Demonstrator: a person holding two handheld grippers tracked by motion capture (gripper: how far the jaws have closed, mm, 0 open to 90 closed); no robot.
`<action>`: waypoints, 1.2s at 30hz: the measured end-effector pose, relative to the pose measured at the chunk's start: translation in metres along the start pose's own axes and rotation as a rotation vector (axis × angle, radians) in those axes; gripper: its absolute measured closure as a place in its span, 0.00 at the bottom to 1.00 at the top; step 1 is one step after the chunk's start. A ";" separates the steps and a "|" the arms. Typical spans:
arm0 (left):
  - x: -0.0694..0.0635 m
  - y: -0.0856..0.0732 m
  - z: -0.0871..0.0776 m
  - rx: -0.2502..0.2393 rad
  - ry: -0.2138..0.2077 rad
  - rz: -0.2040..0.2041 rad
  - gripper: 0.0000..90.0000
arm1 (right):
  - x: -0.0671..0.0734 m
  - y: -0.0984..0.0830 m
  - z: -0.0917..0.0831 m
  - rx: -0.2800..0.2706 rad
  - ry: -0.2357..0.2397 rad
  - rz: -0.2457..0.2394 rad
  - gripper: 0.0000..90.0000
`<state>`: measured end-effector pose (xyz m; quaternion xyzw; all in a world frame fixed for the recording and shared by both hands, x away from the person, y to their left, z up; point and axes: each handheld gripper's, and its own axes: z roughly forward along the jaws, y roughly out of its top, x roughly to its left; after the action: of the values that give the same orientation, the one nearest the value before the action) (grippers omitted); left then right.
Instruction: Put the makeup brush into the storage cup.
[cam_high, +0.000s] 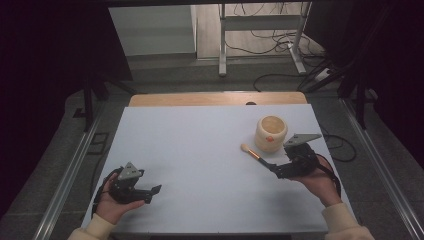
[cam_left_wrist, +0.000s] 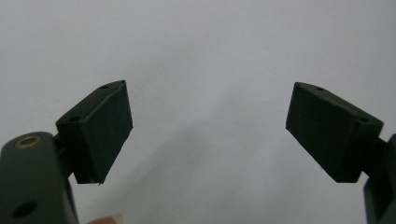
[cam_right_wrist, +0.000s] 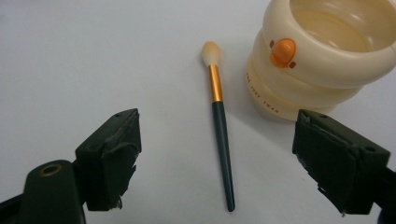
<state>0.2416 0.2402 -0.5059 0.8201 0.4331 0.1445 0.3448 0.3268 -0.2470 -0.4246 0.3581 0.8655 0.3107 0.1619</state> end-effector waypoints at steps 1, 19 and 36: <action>0.000 0.000 0.000 0.000 0.000 0.000 0.17 | 0.000 0.000 0.000 0.000 0.000 0.000 0.18; 0.000 0.000 0.000 0.005 0.001 0.010 0.17 | 0.008 0.013 0.016 0.051 0.011 -0.055 0.21; 0.000 0.000 0.000 0.004 -0.001 0.011 0.17 | 0.008 0.018 0.041 0.125 0.005 -0.072 0.23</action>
<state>0.2414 0.2403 -0.5057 0.8234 0.4286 0.1453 0.3424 0.3515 -0.2141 -0.4437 0.3354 0.8960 0.2508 0.1478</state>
